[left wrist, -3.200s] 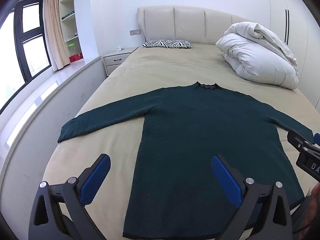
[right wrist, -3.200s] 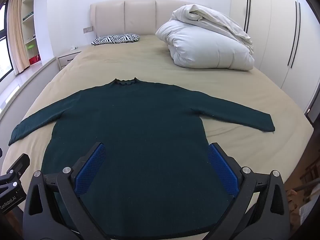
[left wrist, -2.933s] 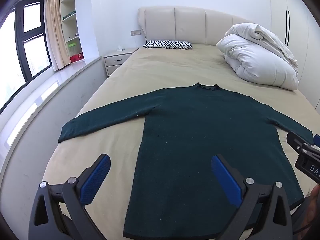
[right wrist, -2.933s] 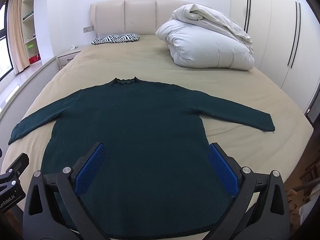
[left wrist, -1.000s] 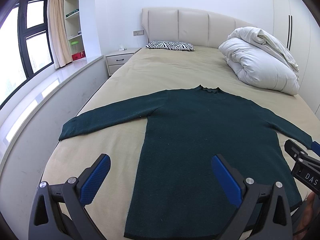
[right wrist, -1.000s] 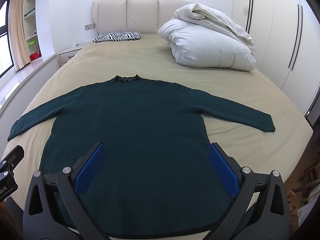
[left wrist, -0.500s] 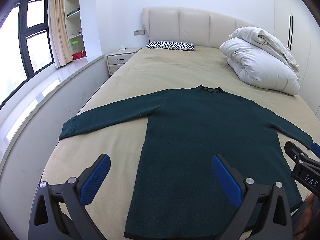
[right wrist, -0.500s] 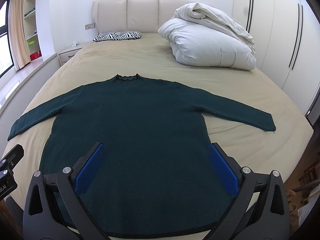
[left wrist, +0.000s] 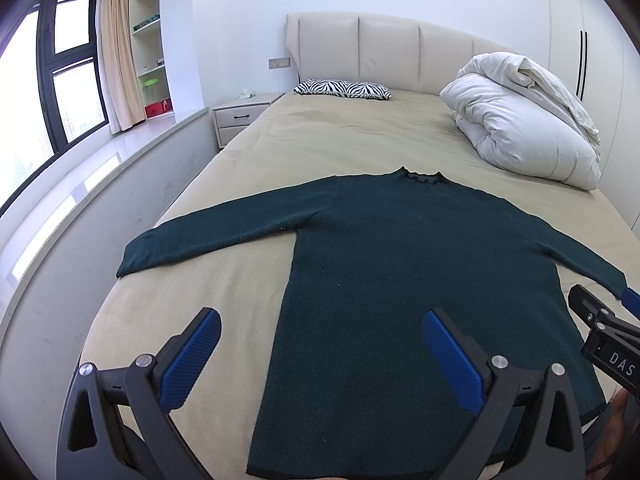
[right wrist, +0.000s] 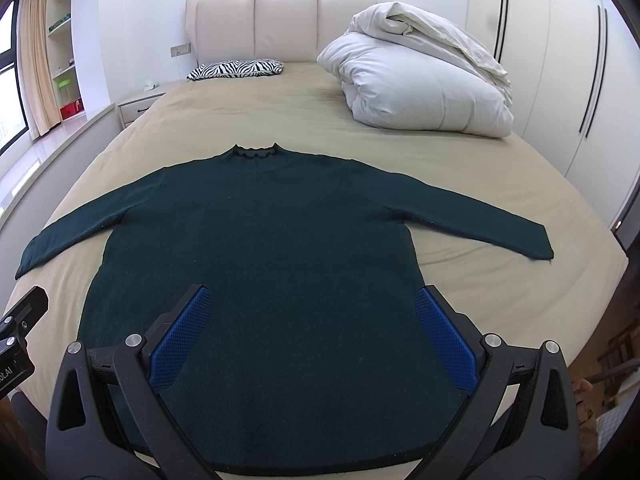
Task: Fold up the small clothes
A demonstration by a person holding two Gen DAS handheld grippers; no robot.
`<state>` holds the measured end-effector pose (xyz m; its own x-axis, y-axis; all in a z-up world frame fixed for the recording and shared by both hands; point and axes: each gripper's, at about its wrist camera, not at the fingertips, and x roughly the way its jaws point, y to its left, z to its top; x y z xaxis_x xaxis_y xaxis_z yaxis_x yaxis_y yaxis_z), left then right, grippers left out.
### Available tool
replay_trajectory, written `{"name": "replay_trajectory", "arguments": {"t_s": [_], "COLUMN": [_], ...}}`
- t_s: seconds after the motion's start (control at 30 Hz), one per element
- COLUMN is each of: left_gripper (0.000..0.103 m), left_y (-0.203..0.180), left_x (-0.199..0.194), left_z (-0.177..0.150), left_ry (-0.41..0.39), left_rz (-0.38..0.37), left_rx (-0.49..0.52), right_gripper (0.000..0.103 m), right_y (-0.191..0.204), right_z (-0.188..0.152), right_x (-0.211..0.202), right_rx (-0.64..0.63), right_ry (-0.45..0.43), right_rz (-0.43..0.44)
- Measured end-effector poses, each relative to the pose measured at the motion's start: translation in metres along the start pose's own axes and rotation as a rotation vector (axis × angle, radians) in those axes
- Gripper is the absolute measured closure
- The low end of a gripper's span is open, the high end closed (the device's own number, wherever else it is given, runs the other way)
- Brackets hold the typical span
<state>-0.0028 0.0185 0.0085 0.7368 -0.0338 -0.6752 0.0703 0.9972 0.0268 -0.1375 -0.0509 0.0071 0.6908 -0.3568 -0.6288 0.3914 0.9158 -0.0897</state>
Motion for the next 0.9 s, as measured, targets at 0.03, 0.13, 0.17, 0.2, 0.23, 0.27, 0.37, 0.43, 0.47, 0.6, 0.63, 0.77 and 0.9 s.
{"name": "replay_trajectory", "arguments": {"t_s": [0.03,0.13,0.17,0.2,0.23,0.27,0.37,0.43,0.47,0.6,0.63,0.77,0.9], "left_gripper": [0.000,0.000,0.000,0.000,0.000,0.000,0.000,0.000,0.000,0.000,0.000,0.000,0.001], "left_y": [0.001,0.007,0.008,0.009,0.011,0.013,0.022,0.035,0.044,0.086,0.099,0.152,0.200], "left_x": [-0.001,0.002,0.003,0.002,0.004,0.008,0.014,0.021,0.026,0.050,0.056,0.079,0.110], "left_z": [0.000,-0.003,-0.004,-0.005,-0.007,-0.008,-0.014,-0.018,-0.020,-0.023,-0.023,-0.025,-0.032], "left_ry": [0.001,0.005,0.005,0.003,0.003,0.005,0.010,0.014,0.022,0.055,0.045,0.026,0.129], "left_rz": [-0.001,0.002,0.001,-0.003,-0.015,-0.040,-0.100,-0.127,-0.145,-0.202,-0.222,-0.189,-0.198], "left_rx": [0.000,-0.006,-0.007,-0.010,-0.015,-0.025,-0.083,-0.127,-0.156,-0.280,-0.326,-0.489,-0.645], "right_gripper": [0.000,0.000,0.000,0.000,0.000,0.000,0.000,0.000,0.000,0.000,0.000,0.000,0.000], "right_y": [0.000,-0.002,-0.003,-0.004,-0.004,-0.004,-0.004,-0.005,-0.005,-0.007,-0.006,0.000,0.018], "right_z": [0.000,0.002,0.002,0.002,0.002,0.002,0.002,0.002,0.001,0.004,0.005,0.011,0.024], "right_x": [0.000,0.003,0.004,0.005,0.006,0.008,0.014,0.018,0.021,0.032,0.034,0.039,0.047], "right_rx": [0.000,0.000,0.000,0.000,0.001,0.002,0.000,-0.002,-0.002,0.010,0.017,0.036,0.037], "right_ry": [0.001,0.007,0.009,0.012,0.015,0.018,0.028,0.037,0.040,0.045,0.038,-0.021,-0.066], "right_rz": [0.000,0.000,0.000,0.001,0.001,0.001,0.002,0.006,0.009,0.071,0.097,0.227,0.313]}}
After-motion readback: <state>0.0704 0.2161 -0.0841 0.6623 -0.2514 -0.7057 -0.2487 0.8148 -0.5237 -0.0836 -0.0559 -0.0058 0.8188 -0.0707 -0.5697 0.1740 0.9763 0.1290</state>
